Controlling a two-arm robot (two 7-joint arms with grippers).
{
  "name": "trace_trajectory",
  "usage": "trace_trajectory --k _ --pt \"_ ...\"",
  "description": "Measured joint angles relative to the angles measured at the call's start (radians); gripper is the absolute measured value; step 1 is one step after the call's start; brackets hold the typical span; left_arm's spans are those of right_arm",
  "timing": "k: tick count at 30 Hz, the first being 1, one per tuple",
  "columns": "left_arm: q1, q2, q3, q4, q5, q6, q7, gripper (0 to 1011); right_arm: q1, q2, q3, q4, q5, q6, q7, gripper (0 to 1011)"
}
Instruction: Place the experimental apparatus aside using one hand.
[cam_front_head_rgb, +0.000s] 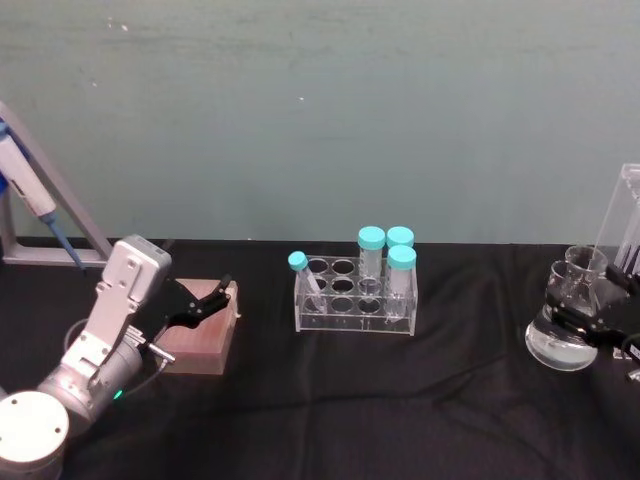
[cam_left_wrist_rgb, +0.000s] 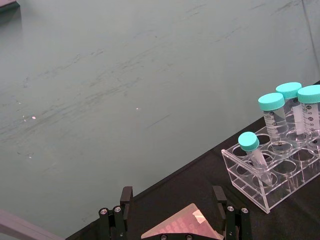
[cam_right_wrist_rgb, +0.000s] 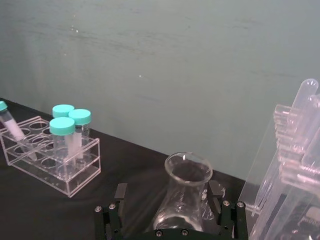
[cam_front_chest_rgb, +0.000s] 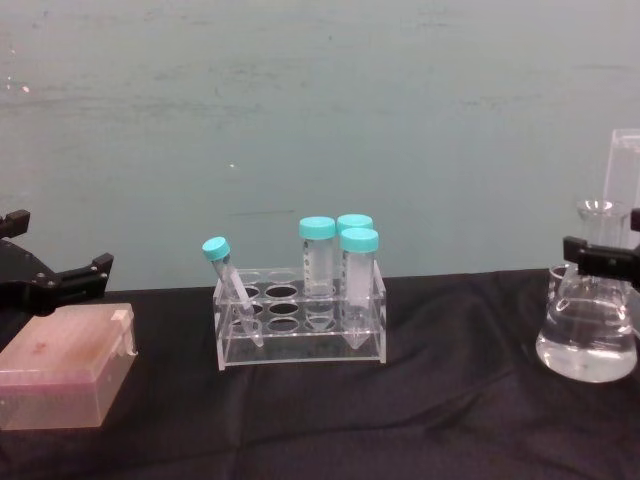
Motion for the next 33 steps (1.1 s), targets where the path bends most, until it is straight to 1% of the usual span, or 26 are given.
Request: trace_trajectory --k 1,6,14,16,21,24,27,29,32,33 --pt "0.000 0.000 0.000 0.000 0.000 0.000 0.000 1000 0.000 0.000 0.000 0.000 0.000 0.000 0.000 1000" --pt "0.000 0.000 0.000 0.000 0.000 0.000 0.000 1000 -0.034 0.008 0.009 -0.045 0.011 0.024 -0.011 1000" --pt "0.000 0.000 0.000 0.000 0.000 0.000 0.000 1000 -0.068 0.021 0.020 -0.099 0.021 0.042 -0.019 1000" --pt "0.000 0.000 0.000 0.000 0.000 0.000 0.000 1000 -0.071 0.023 0.020 -0.103 0.023 0.043 -0.018 1000" --pt "0.000 0.000 0.000 0.000 0.000 0.000 0.000 1000 -0.091 0.037 0.015 -0.143 0.038 0.046 0.008 1000" --pt "0.000 0.000 0.000 0.000 0.000 0.000 0.000 1000 -0.100 0.050 0.002 -0.163 0.049 0.040 0.035 1000" --pt "0.000 0.000 0.000 0.000 0.000 0.000 0.000 1000 -0.101 0.056 -0.007 -0.166 0.054 0.031 0.051 1000" --pt "0.000 0.000 0.000 0.000 0.000 0.000 0.000 1000 -0.100 0.068 -0.024 -0.167 0.063 0.010 0.084 1000" --pt "0.000 0.000 0.000 0.000 0.000 0.000 0.000 1000 -0.092 0.080 -0.041 -0.162 0.074 -0.007 0.113 1000" --pt "0.000 0.000 0.000 0.000 0.000 0.000 0.000 1000 -0.092 0.080 -0.041 -0.162 0.074 -0.007 0.113 1000"
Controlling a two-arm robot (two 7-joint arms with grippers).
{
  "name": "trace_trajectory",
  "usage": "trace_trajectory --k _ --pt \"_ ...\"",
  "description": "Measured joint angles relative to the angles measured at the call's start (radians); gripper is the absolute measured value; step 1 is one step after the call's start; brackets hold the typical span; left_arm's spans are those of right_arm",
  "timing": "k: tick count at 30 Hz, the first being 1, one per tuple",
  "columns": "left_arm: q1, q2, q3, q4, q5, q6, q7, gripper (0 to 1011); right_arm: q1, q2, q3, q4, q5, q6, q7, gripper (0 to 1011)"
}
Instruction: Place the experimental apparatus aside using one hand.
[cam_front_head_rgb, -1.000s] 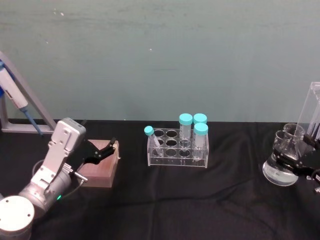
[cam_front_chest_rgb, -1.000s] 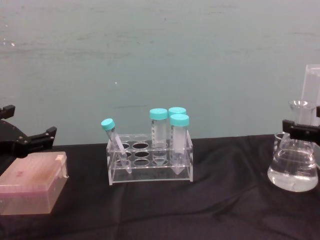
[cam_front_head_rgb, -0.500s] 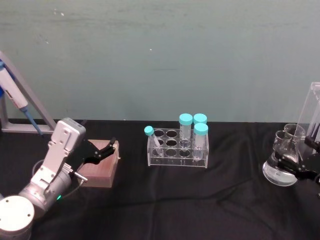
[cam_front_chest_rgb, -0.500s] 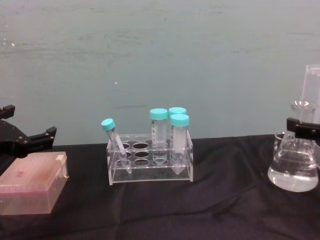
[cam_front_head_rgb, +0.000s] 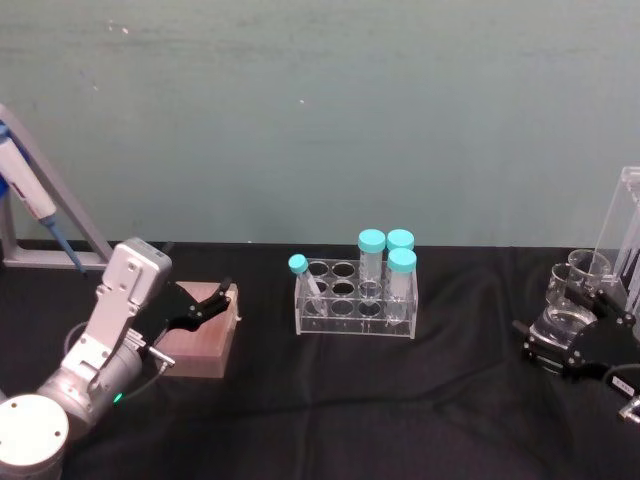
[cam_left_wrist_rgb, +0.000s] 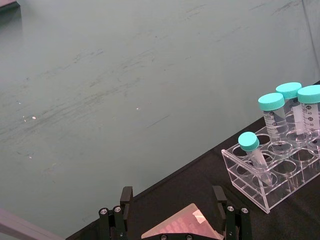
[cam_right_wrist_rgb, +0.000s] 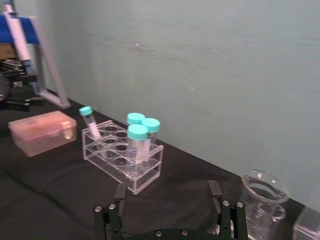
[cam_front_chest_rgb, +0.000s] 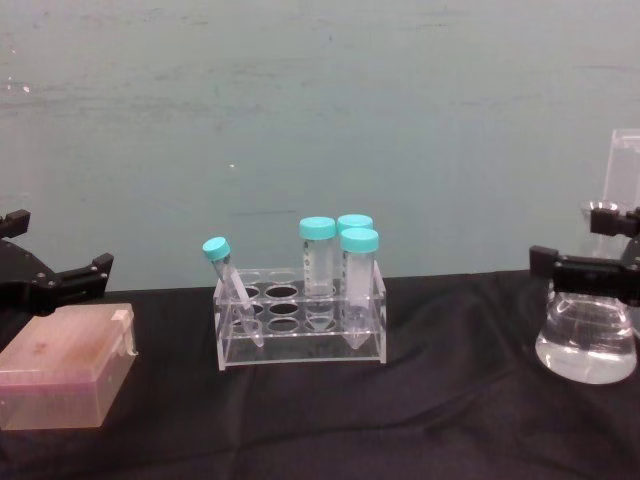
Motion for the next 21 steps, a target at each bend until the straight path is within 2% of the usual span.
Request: trace_trajectory --k 3,21 --pt "0.000 0.000 0.000 0.000 0.000 0.000 0.000 1000 0.010 0.012 -0.017 0.011 0.013 -0.014 0.030 1000" --pt "0.000 0.000 0.000 0.000 0.000 0.000 0.000 1000 0.008 0.008 -0.011 0.009 0.011 -0.011 0.021 1000"
